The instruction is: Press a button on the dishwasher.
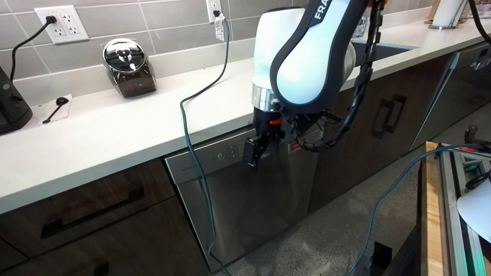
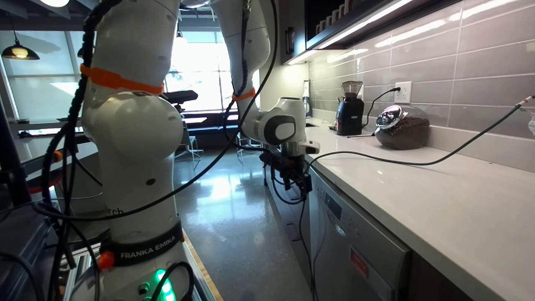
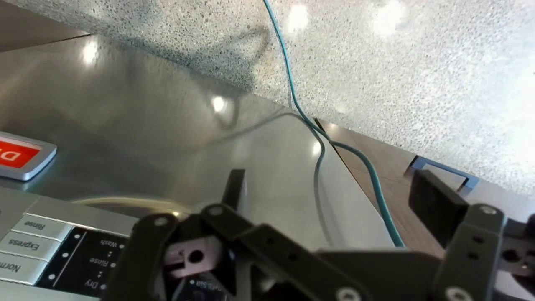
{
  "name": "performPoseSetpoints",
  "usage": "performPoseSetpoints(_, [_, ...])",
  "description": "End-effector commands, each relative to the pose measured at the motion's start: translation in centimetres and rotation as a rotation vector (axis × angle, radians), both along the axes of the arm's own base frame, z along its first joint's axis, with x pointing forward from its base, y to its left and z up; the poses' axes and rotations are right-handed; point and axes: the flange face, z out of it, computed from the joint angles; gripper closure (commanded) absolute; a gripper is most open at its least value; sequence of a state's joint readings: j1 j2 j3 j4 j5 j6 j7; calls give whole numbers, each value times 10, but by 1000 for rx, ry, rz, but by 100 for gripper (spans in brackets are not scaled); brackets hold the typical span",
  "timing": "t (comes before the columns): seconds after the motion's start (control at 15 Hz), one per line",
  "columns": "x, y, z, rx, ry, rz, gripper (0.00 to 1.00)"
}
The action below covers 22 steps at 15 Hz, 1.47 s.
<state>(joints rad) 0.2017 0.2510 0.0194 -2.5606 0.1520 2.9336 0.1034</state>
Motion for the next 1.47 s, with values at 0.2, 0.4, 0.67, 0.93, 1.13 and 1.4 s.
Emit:
performPoseSetpoints(0.2, [-5, 8, 44, -33, 40, 21, 0])
performPoseSetpoints(0.4, [-9, 10, 65, -72, 25, 26, 0])
performPoseSetpoints(0.67, [-15, 13, 94, -121, -23, 31, 0])
performPoseSetpoints(0.93, [-24, 14, 122, -138, -85, -5, 0])
performPoseSetpoints(1.13, [-32, 13, 140, -134, -129, -22, 0])
performPoseSetpoints(1.4, [-23, 14, 145, -112, -149, -8, 0])
